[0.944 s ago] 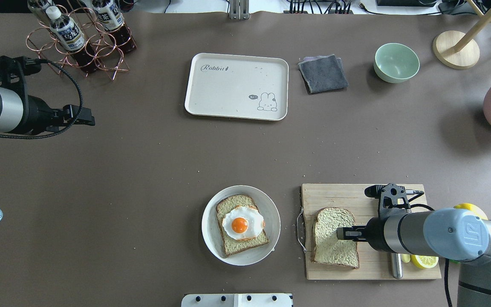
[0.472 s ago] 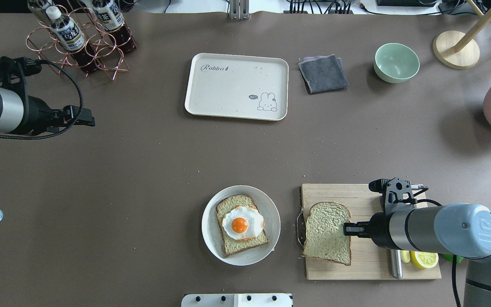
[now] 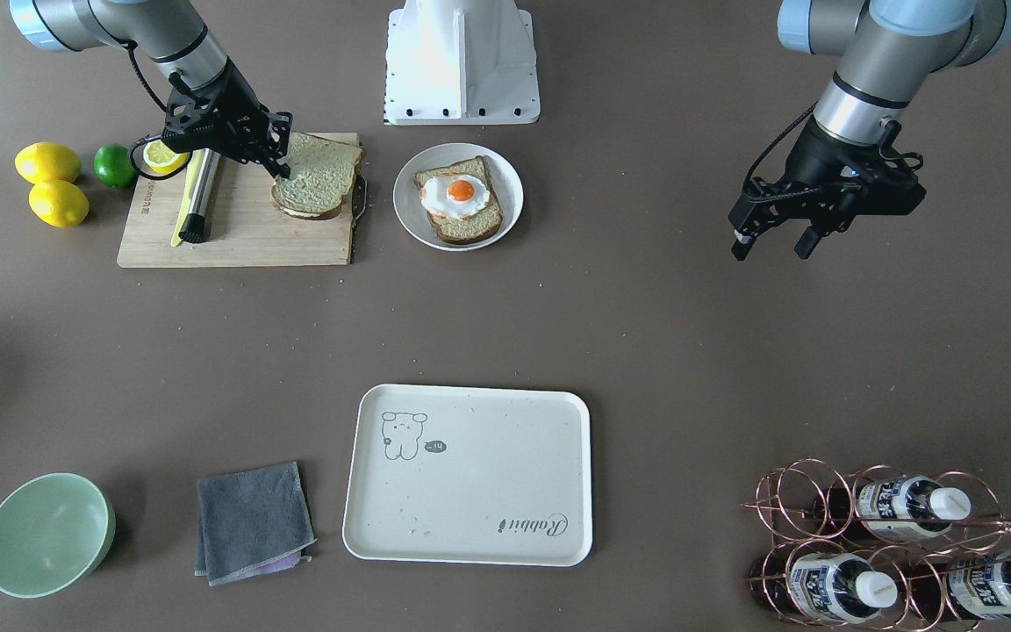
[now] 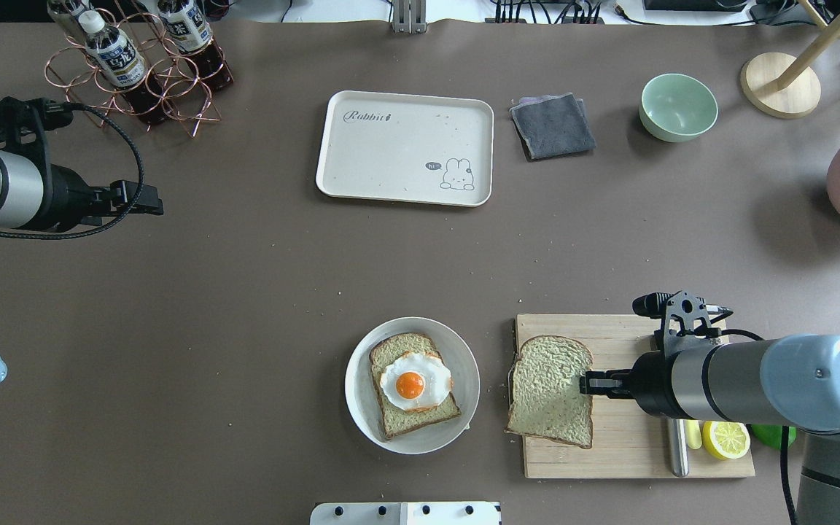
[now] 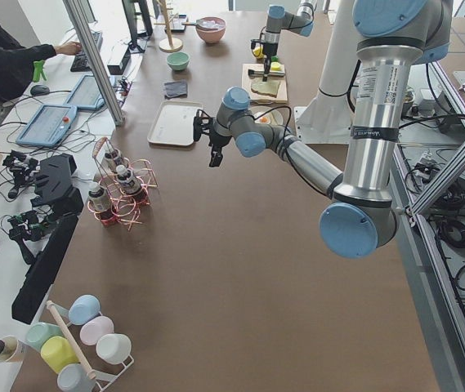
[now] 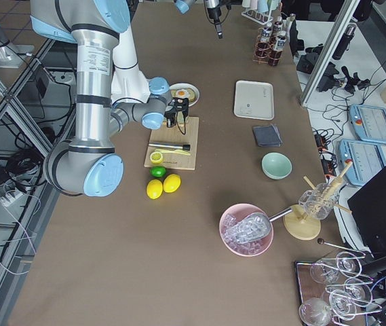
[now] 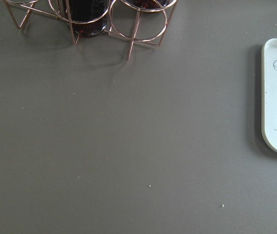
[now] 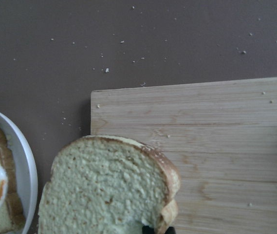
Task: Make sandwich and place on tray
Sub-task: 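Carry the bread slice with the right gripper and lay it on the egg toast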
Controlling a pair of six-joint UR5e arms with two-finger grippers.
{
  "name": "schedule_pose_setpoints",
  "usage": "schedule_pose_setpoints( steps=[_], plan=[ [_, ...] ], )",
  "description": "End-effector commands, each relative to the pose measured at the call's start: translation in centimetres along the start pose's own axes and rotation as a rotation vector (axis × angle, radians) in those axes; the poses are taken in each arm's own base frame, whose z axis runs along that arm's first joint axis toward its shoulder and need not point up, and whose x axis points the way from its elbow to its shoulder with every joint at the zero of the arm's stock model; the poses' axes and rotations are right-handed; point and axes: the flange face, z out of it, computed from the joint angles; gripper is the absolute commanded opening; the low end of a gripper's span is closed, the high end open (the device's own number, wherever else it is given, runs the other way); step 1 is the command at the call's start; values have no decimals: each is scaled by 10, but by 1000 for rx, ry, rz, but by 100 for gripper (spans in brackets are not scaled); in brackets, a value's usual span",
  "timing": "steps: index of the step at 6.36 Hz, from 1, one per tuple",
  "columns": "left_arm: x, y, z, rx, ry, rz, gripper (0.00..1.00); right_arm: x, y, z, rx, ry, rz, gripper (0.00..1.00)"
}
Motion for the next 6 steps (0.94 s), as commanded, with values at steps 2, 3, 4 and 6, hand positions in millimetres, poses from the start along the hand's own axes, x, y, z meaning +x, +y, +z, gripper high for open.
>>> schedule_pose_setpoints(
  steps=[2, 3, 4, 6],
  plan=[
    [0, 0, 3, -2, -2, 1, 97, -87, -26, 37, -5, -158, -30, 0],
    [1, 0, 3, -2, -2, 1, 97, -112, -33, 60, -4, -167, -36, 0],
    [5, -3, 7, -1, -1, 1, 97, -117, -35, 70, -2, -155, -54, 0],
    [5, -7, 18, -6, -13, -3, 97, -138, -40, 78, 8, -109, -149, 0]
  ],
)
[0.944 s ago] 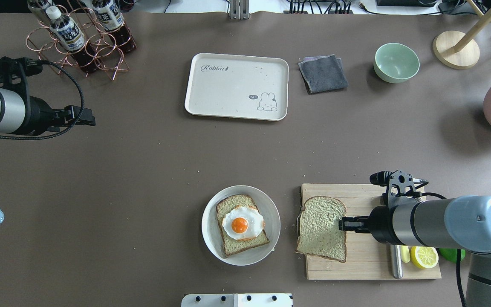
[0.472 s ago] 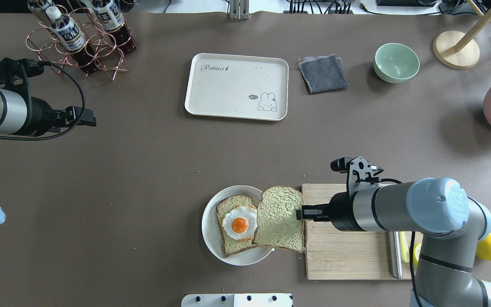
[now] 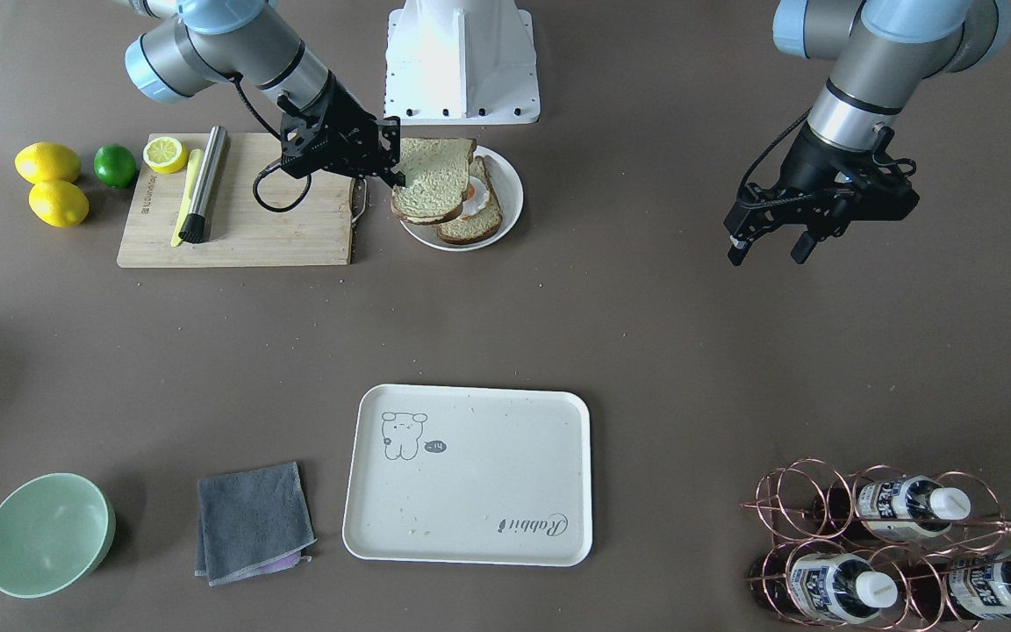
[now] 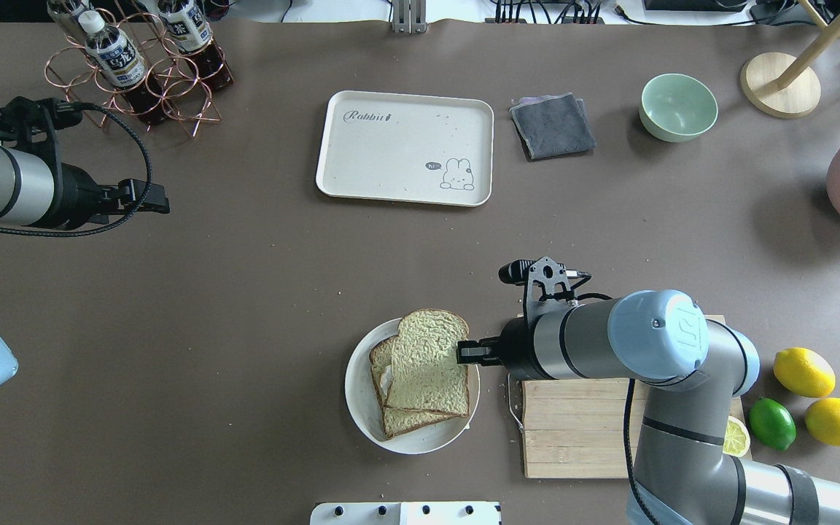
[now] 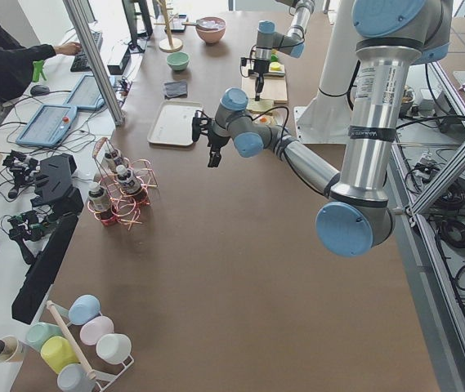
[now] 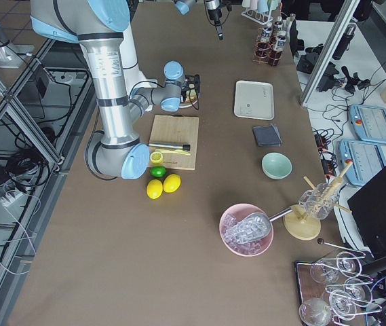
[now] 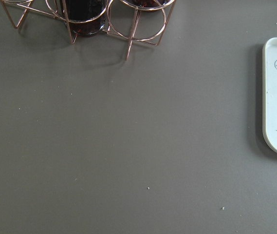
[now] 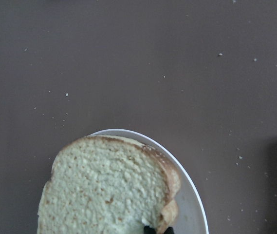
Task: Make sandwich and place on tray
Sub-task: 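Carry the bread slice with the right gripper and lay it on the egg toast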
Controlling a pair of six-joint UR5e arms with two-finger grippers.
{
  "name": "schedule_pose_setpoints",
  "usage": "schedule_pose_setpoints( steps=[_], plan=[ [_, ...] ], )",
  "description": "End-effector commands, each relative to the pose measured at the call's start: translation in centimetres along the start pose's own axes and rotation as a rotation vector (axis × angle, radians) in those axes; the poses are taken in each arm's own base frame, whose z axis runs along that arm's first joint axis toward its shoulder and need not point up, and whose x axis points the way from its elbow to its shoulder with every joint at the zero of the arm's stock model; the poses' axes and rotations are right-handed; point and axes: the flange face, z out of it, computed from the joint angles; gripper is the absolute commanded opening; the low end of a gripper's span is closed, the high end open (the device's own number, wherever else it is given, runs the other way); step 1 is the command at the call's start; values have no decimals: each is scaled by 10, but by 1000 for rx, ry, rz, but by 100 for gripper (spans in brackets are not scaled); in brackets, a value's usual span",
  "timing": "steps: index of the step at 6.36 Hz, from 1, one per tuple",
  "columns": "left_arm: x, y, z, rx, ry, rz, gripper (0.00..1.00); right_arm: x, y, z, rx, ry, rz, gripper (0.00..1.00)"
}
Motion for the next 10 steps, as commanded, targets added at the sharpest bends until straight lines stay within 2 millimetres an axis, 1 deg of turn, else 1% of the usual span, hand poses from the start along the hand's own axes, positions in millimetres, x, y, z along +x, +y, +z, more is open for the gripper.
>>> schedule_pose_setpoints(
  steps=[1, 3, 4, 5, 6, 7, 8, 9, 10],
  plan=[
    [2, -4, 9, -3, -7, -2, 97, -9, -2, 11, -5, 34, -80, 0],
    [2, -5, 7, 1, -5, -5, 97, -7, 8, 21, -11, 52, -101, 0],
    [2, -4, 7, 1, -5, -5, 97, -8, 16, 27, -7, 59, -107, 0],
    [2, -4, 7, 1, -5, -5, 97, -12, 21, 33, -9, 58, -111, 0],
    [2, -5, 7, 1, -5, -5, 97, -13, 26, 35, -3, 62, -116, 0],
    [2, -5, 7, 1, -5, -5, 97, -13, 26, 36, -4, 63, -115, 0],
    [3, -5, 7, 2, -4, -5, 97, -9, 25, 40, -4, 74, -112, 59],
    [3, -5, 6, 3, -1, -6, 97, -9, 24, 40, 0, 73, -102, 98],
    [3, -5, 6, 2, -2, -6, 97, -12, 18, 36, 11, 65, -93, 99]
  ],
)
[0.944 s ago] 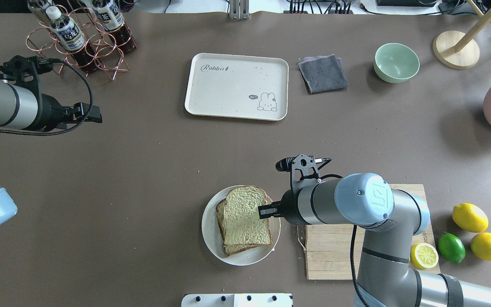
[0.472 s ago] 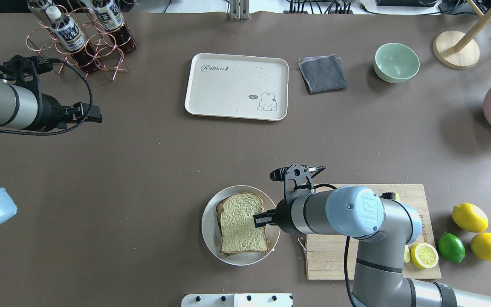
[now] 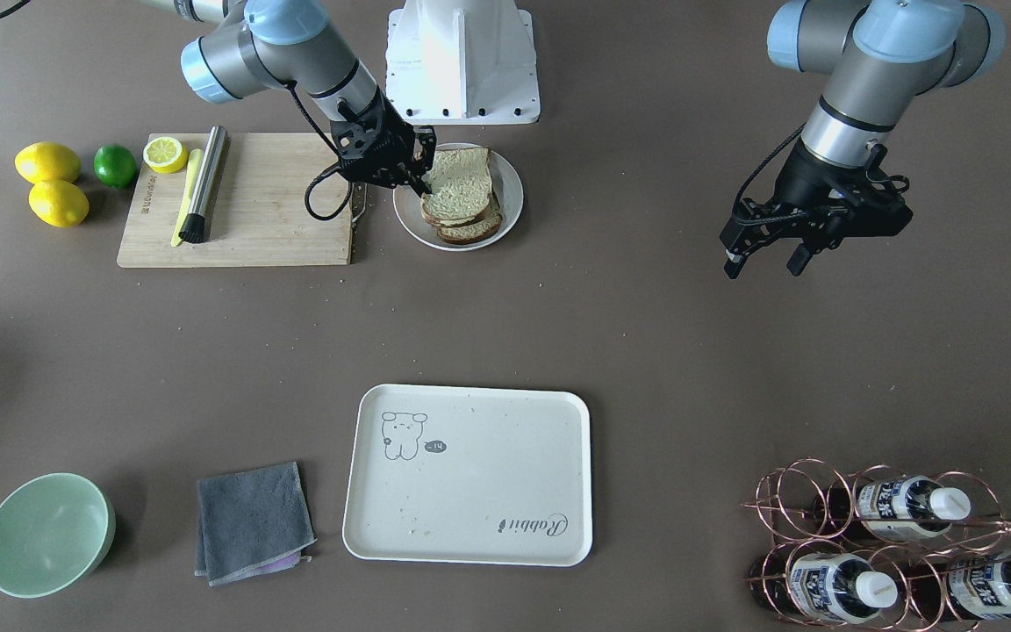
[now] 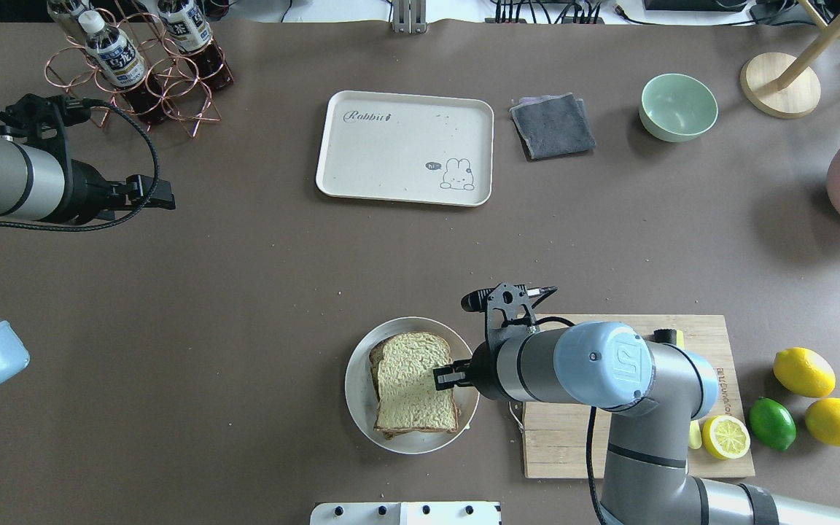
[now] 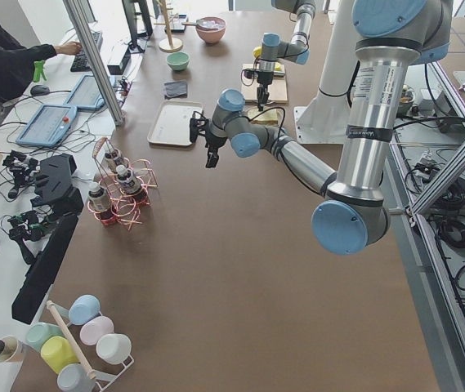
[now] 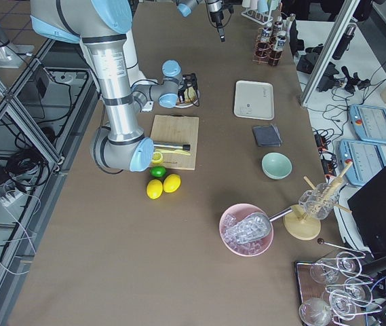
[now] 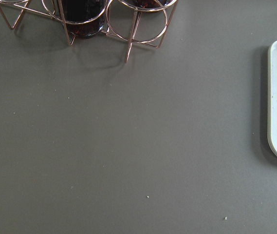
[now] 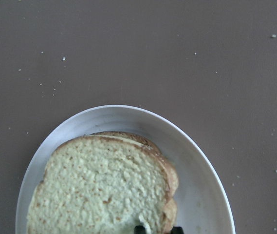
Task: Make sandwich and place on tray
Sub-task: 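Carry the bread slice with the right gripper and lay it on the egg toast, then release the bread and raise the right gripper away while the left gripper approaches the plate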
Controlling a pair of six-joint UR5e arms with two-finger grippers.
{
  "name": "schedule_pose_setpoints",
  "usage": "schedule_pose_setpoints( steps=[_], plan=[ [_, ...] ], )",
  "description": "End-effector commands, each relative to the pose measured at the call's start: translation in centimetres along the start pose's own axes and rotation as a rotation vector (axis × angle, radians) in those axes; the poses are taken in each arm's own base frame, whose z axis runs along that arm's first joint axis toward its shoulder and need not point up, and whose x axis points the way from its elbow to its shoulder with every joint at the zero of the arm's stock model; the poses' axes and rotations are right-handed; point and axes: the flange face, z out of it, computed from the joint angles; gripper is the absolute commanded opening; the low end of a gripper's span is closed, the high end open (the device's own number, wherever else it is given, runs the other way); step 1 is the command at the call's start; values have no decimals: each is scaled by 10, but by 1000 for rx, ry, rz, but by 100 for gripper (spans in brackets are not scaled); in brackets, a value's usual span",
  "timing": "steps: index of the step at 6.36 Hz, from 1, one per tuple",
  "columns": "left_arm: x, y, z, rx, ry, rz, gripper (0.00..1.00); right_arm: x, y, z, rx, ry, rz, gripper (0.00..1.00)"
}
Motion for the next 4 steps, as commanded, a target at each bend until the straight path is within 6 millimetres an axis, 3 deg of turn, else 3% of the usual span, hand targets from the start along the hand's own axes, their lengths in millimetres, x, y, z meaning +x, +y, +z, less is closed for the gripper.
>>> schedule_pose_setpoints(
  steps=[1, 2, 3, 4],
  plan=[
    [4, 0, 0, -3, 5, 2, 97, 2, -17, -10, 23, -8, 47, 99],
    [14, -1, -2, 0, 22, 5, 97, 13, -44, -27, 15, -18, 71, 99],
    [33, 7, -1, -14, 50, -26, 97, 36, -83, -57, -15, -37, 107, 99],
    [64, 20, 0, -35, 90, -73, 97, 61, -115, -84, -29, -46, 142, 99]
  ],
)
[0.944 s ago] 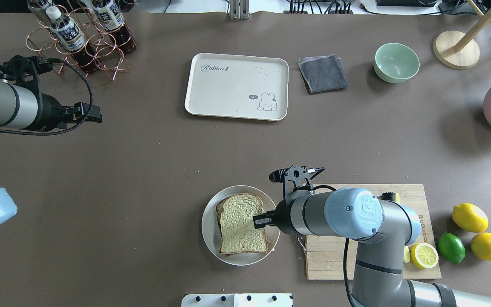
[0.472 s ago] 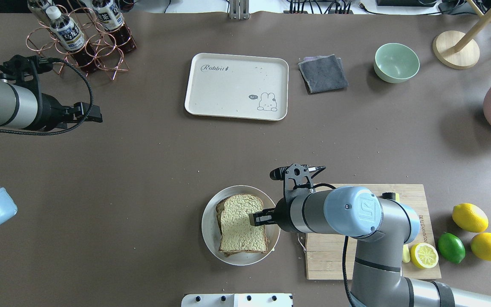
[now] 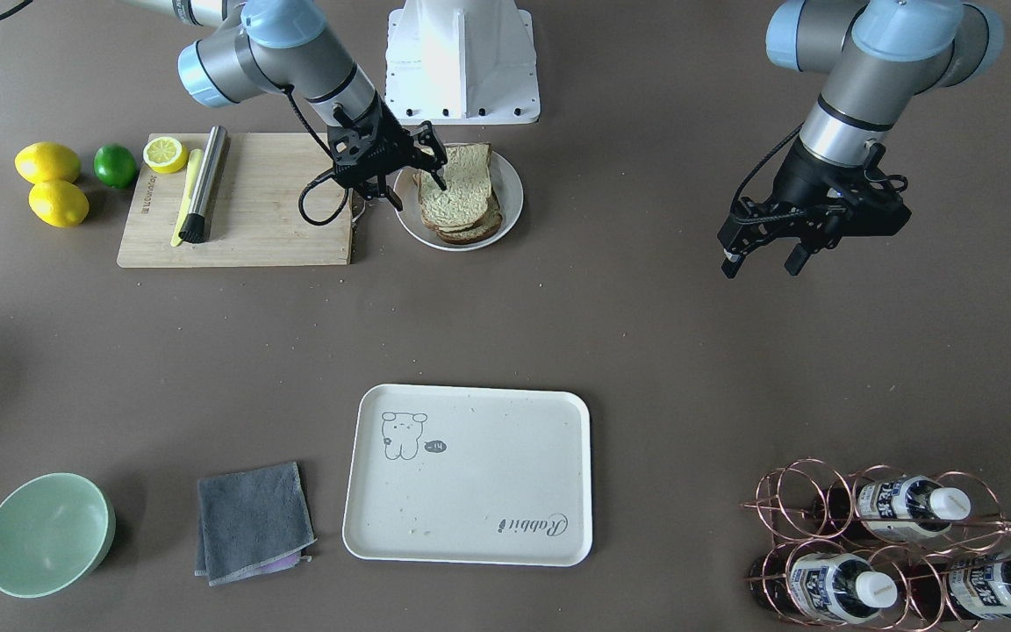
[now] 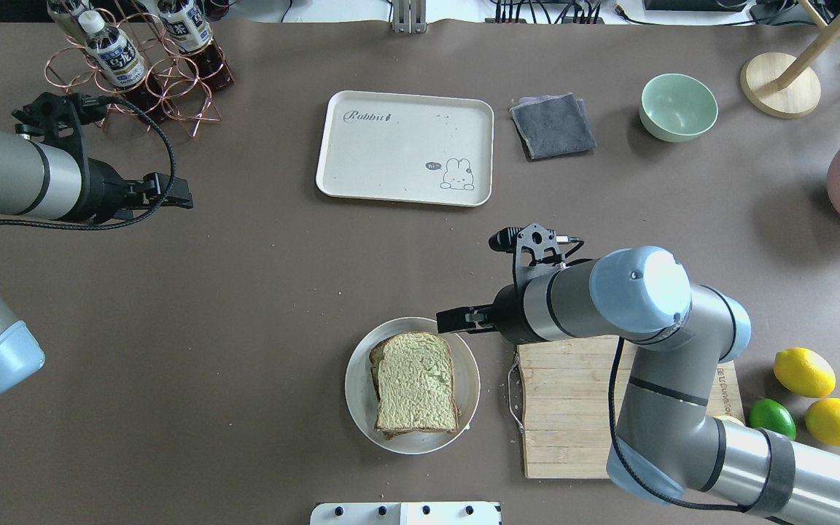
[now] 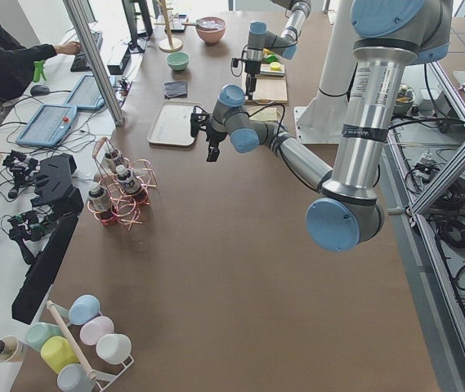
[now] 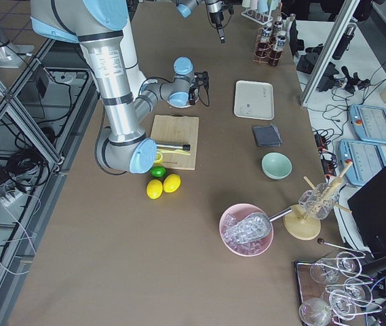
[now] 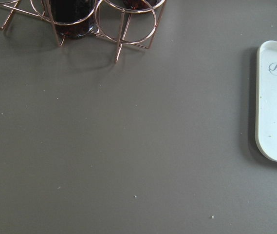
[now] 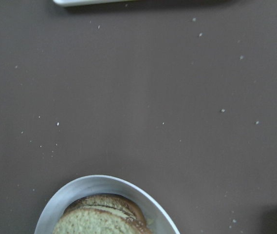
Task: Make sandwich and place on tray
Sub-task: 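Release the bread and raise the right gripper away while the left gripper approaches the plate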
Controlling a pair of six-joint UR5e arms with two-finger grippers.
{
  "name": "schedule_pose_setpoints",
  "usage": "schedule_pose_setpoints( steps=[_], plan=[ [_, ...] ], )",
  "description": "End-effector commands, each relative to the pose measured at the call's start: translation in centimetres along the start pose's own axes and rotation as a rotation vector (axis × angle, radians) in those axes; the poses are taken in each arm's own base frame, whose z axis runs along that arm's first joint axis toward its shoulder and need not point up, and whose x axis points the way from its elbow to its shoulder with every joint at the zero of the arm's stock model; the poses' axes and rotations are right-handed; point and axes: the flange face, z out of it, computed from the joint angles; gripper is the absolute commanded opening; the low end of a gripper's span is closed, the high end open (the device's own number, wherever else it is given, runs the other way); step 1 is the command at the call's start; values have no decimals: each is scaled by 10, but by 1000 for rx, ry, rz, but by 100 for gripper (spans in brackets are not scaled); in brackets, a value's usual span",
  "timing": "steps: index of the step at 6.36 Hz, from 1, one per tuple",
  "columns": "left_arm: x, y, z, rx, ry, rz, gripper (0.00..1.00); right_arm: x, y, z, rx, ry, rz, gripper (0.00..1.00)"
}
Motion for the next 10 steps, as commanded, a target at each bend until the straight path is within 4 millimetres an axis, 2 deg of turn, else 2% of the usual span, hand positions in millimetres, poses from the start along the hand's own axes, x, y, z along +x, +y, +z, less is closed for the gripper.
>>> schedule_pose_setpoints(
  steps=[1, 2, 3, 4, 5, 7, 8, 9, 10],
  plan=[
    [52, 31, 5, -37, 68, -86, 97, 43, -62, -59, -29, -17, 72, 99],
    [85, 74, 23, -25, 80, -93, 97, 68, -87, -91, -36, -22, 112, 99],
    [101, 116, 38, -21, 81, -80, 97, 98, -103, -114, -29, -8, 155, 99],
    [113, 149, 43, -31, 91, -109, 93, 121, -114, -132, 0, 10, 187, 99],
    [132, 187, 48, -26, 109, -112, 80, 141, -121, -144, 20, 30, 207, 99],
    [152, 264, 59, -27, 116, -75, 78, 150, -130, -153, 37, 52, 234, 99],
    [152, 284, 65, -36, 107, -58, 74, 150, -131, -153, 40, 53, 234, 99],
    [149, 290, 72, -40, 94, -52, 72, 149, -131, -153, 45, 54, 231, 100],
    [147, 291, 78, -40, 85, -51, 58, 150, -131, -154, 52, 56, 232, 100]
  ],
)
